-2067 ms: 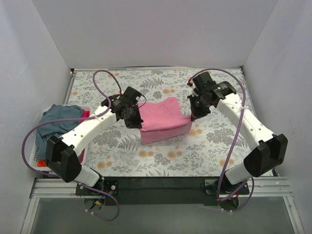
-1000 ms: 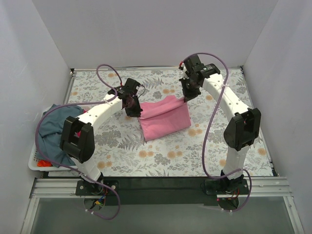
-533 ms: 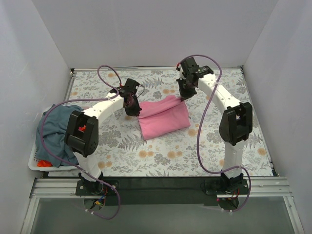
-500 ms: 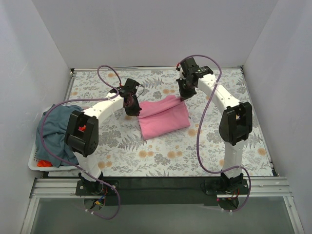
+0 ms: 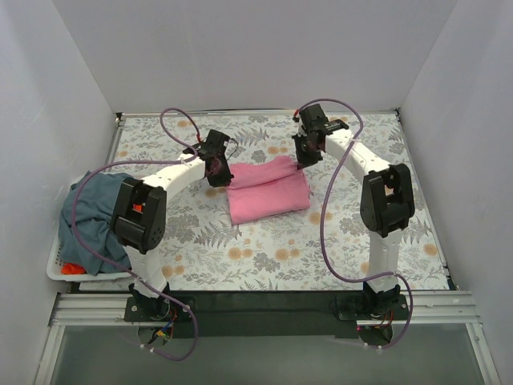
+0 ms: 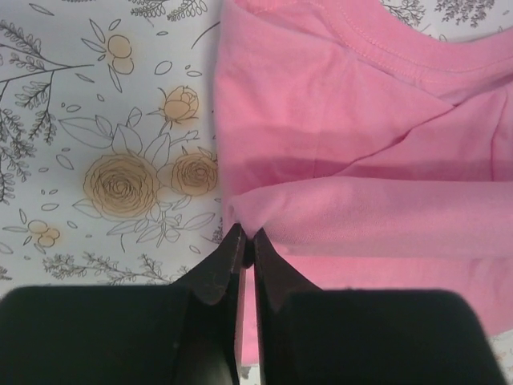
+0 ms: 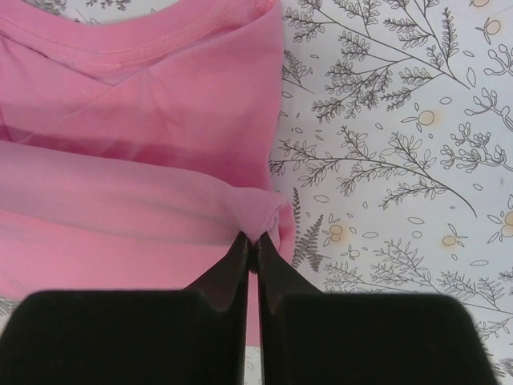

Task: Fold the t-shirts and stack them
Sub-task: Fold the tshirt

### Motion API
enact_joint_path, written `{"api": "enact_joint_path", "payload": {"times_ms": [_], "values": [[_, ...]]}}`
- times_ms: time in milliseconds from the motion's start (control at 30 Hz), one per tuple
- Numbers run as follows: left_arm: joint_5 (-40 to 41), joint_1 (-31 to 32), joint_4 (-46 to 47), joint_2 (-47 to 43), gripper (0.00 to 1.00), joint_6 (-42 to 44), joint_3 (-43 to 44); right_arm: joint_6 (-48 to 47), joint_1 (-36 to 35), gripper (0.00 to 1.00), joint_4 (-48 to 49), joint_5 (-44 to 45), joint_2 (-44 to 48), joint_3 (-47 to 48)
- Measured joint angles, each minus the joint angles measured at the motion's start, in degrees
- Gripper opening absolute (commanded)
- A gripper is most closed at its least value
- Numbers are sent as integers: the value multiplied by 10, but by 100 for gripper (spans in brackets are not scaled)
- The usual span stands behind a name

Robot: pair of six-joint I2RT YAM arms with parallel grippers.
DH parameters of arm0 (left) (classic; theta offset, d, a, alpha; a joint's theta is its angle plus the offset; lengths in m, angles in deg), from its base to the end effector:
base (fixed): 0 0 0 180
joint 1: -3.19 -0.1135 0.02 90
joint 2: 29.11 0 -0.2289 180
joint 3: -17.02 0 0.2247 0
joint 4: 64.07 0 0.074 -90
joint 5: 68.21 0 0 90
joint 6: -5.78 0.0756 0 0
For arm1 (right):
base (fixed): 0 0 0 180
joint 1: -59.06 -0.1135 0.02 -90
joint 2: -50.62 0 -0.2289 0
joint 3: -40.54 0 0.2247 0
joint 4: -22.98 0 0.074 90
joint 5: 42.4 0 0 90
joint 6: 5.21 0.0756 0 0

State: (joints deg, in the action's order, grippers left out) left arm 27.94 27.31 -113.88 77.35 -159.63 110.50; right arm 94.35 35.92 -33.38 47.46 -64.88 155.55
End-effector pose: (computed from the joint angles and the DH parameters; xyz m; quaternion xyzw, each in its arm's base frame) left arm 0.3429 -0.1446 0.1499 -0.4314 0.8695 -0.1456 0.1915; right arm 0.3908 0.1672 0.1929 -0.1137 0.9517 0.0814 0.2734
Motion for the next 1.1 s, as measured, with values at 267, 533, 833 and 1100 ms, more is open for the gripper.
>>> {"api": "enact_joint_path", "payload": {"times_ms": [267,533,833,1100], "values": [[22,0,45,30,33,7,-8,28,13,49,40,0,-5,-30],[59,-1,60,13,75,-2,-7,27,17,52,61,-7,13,-41],[54,42,83,-115,61,-16,-79,11,17,41,109,-108,118,-143],[37,61,104,-18,46,3,-54,-10,16,39,130,-168,16,-99]]}}
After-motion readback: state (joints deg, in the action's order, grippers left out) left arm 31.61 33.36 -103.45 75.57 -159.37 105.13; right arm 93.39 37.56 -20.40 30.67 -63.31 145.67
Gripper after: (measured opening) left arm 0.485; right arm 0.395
